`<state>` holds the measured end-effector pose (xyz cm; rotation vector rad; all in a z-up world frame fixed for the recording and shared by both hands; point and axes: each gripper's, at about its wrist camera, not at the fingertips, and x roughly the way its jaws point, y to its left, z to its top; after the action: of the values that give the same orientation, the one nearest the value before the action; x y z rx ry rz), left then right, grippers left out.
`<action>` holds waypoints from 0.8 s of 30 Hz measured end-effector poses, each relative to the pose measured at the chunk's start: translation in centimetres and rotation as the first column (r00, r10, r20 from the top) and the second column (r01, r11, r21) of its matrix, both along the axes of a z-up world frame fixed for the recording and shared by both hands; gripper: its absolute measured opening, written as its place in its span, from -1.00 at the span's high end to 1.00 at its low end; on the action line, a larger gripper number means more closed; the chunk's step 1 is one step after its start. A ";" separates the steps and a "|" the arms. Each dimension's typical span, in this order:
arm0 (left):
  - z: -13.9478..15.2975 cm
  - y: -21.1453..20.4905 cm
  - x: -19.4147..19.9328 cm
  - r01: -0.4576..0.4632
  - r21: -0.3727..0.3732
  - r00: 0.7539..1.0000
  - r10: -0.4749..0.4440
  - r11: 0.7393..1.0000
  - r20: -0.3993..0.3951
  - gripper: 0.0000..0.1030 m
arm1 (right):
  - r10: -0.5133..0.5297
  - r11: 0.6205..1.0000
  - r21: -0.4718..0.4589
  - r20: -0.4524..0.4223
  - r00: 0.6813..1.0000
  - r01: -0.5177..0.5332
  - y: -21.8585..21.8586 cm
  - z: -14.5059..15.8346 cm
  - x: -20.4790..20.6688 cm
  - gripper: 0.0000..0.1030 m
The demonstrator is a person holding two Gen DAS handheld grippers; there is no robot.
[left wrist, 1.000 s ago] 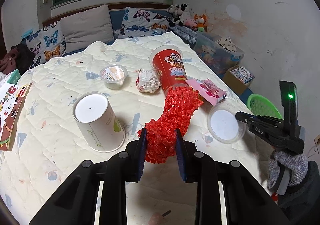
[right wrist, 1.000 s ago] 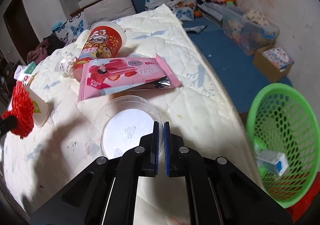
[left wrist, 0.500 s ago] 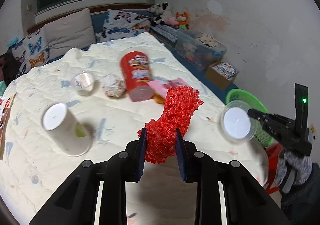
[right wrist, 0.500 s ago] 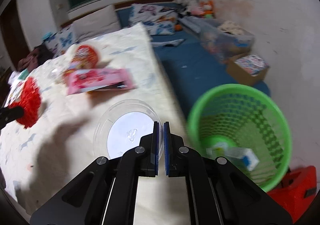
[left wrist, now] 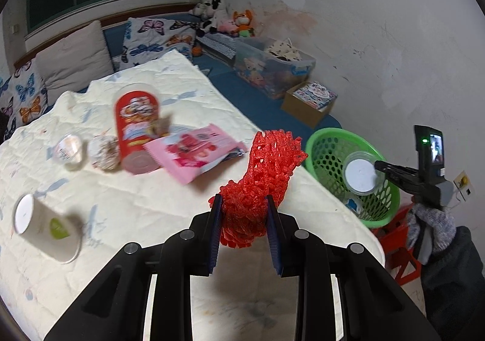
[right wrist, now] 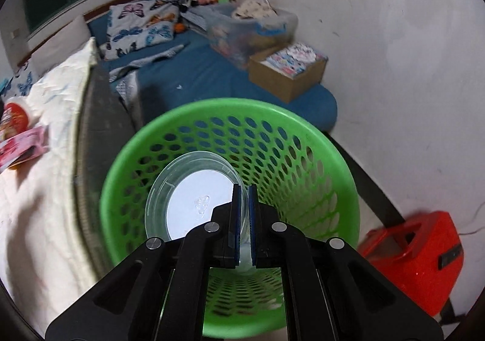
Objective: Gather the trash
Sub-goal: 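Carry the red mesh net to the green wastebasket while the right tool drops a clear plastic lid in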
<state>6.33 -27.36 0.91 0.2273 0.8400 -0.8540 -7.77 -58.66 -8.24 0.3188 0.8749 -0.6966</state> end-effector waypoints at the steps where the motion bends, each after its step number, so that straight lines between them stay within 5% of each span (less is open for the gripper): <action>1: -0.1 -0.7 -0.1 0.009 0.003 1.000 -0.009 1.000 -0.003 0.48 | -0.002 1.000 0.004 -0.004 1.000 0.002 -0.1 -0.2 0.3 0.89; 15: -0.7 -8.5 -2.1 0.125 0.028 0.992 -0.125 0.992 -0.022 0.48 | -0.004 0.999 0.053 0.041 0.999 0.002 -2.4 -0.9 0.2 0.74; 18: -0.8 -10.1 -2.7 0.153 0.023 0.988 -0.152 0.988 -0.039 0.48 | -0.002 0.999 0.045 0.056 0.998 0.000 -2.5 -0.3 -0.4 0.50; 24: -1.1 -13.0 -4.1 0.200 0.027 0.979 -0.198 0.979 -0.045 0.48 | -0.016 1.000 0.022 0.082 0.996 0.014 -2.9 1.2 -2.3 0.35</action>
<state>2.28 -40.34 -0.20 0.3260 0.8799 -1.0364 -10.11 -61.54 -7.03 0.3717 0.8027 -0.6836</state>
